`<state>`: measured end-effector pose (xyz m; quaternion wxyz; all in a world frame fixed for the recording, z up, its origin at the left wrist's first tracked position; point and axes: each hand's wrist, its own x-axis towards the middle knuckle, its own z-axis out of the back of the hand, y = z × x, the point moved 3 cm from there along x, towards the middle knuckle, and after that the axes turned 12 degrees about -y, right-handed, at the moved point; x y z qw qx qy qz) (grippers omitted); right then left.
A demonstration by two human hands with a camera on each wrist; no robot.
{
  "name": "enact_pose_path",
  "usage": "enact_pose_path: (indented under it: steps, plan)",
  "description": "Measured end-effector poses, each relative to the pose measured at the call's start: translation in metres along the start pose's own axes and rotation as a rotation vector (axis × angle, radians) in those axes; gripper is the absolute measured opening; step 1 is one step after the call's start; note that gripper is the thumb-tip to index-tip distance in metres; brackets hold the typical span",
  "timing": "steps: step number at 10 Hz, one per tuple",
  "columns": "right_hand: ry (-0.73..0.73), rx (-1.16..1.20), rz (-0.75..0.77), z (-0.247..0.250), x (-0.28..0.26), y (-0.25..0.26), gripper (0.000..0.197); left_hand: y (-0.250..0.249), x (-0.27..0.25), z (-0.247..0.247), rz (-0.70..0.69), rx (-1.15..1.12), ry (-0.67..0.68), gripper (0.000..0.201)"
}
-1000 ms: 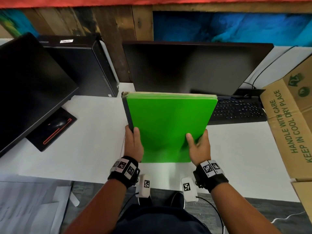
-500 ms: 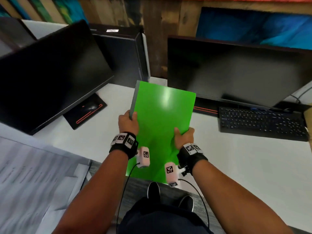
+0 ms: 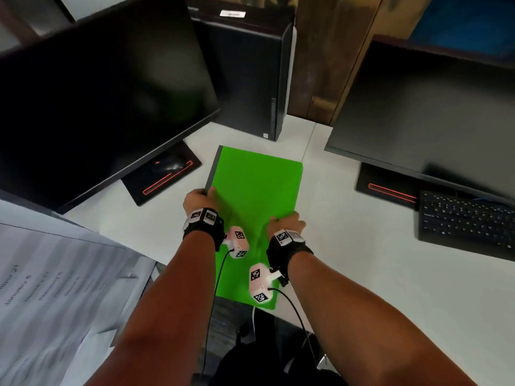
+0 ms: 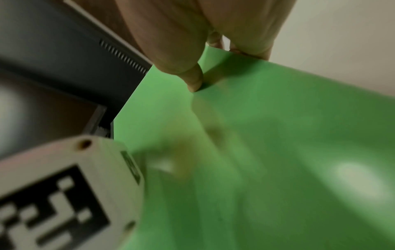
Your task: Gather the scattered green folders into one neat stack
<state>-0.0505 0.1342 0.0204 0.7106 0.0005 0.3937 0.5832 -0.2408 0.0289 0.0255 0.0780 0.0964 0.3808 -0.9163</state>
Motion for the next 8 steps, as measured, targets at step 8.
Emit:
enact_pose_path:
  steps: [8]
  plan:
    - [0.091, -0.415, 0.151, -0.015, 0.023, 0.007, 0.094, 0.018, 0.034, -0.033, -0.223, 0.382, -0.087, 0.065]
